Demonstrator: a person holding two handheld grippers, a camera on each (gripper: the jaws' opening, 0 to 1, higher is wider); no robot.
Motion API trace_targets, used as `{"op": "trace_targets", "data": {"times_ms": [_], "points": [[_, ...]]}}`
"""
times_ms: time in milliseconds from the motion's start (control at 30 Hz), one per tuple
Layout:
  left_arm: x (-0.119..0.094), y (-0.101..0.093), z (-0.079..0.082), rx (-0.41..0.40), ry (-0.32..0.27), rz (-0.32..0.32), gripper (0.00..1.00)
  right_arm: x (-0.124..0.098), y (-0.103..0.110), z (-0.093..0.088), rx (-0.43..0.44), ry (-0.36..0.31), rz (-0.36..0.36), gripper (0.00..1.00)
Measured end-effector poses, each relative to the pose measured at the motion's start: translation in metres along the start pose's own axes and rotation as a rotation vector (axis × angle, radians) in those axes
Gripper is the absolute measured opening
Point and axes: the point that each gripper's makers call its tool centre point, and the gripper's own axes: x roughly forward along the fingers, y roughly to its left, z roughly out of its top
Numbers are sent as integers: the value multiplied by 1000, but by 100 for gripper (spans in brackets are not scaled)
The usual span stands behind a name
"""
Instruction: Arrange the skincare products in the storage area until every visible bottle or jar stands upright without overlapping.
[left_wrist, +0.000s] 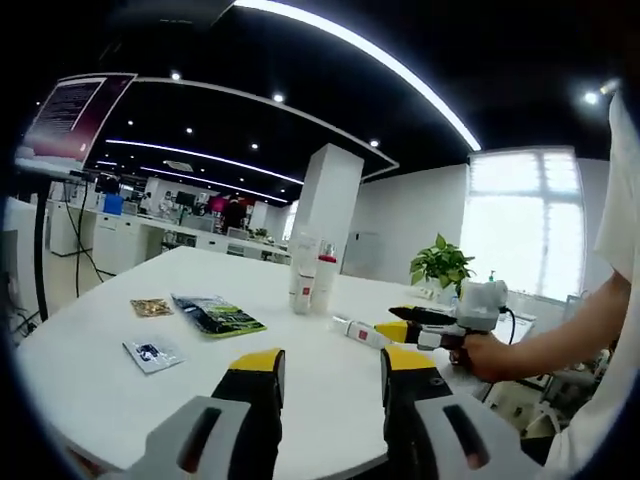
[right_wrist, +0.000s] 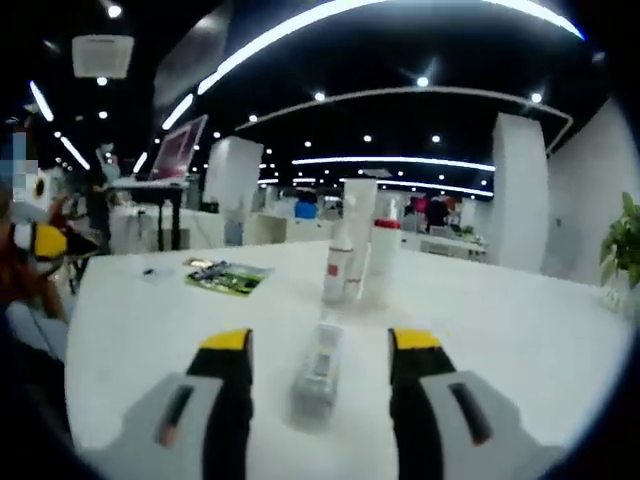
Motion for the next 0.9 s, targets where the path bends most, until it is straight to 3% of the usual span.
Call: {"op": "trace_targets", "data": {"times_ms": [100, 200, 333, 500, 700, 900], "points": [[-2, 9, 2, -4, -18, 1, 39, 3, 15, -9, -40, 46, 34, 55], [-3, 18, -2, 2, -13, 9, 39, 6, 24, -9, -70, 43, 65, 55], [-3, 29, -4, -17, -19, 20, 40, 1, 20, -14, -35, 54, 58, 61], [-3, 36, -1, -7, -19, 24, 40, 0, 3, -21, 38, 88, -10, 62], [-7, 39, 0, 20, -27, 6, 40, 3, 7, -24, 29, 105, -6, 62], [8, 41, 3, -4, -38, -6, 40, 3, 5, -25, 27, 109, -16, 62]]}}
